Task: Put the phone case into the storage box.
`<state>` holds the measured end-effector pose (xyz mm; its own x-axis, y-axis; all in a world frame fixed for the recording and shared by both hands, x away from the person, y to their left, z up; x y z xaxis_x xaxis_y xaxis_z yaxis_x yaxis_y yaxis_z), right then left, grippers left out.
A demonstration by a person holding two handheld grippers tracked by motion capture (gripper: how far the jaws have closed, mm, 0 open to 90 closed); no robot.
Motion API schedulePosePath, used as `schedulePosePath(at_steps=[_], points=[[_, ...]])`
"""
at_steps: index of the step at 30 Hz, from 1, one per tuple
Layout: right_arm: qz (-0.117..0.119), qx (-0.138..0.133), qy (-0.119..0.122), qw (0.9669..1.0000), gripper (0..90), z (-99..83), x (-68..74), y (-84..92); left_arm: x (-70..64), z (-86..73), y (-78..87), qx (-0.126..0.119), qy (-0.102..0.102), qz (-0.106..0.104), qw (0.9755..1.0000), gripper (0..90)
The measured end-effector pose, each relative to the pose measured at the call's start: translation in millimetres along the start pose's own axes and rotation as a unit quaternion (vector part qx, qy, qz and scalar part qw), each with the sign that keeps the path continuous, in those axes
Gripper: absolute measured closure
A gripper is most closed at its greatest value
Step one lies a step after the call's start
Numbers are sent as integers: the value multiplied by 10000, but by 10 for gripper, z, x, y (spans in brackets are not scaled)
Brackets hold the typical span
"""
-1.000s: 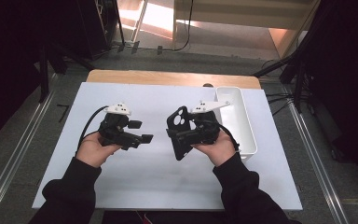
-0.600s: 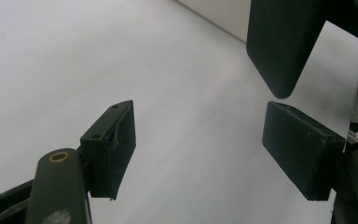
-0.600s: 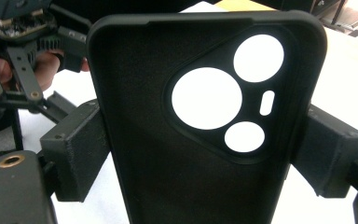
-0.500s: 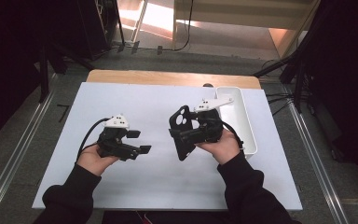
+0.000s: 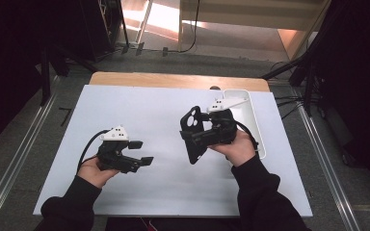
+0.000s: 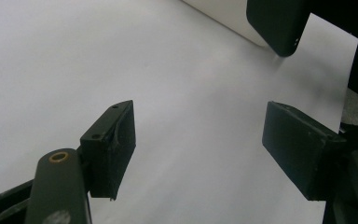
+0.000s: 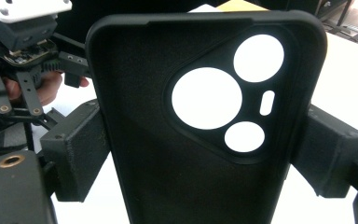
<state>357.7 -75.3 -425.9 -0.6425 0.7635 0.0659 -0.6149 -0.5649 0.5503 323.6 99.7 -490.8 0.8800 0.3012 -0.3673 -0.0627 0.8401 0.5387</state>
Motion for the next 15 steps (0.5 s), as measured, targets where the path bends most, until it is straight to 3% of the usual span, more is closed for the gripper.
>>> schedulePosePath(at_steps=[15], points=[[-14,50,114,9999,119,36,-139,196,-4,-223,18,63,83,-67,9999,252]])
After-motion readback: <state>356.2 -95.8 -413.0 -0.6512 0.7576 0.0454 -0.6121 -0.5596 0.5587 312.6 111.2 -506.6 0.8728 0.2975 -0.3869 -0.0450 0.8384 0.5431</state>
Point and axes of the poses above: each handheld gripper's, and its own axes: y roughly backward along the jaws, z roughly out of its top, x roughly to its left, the point moved 10 cm from there along -y, roughly forward along the jaws, and after that the axes turned 15 degrees about -z, right-handed, at the moved point
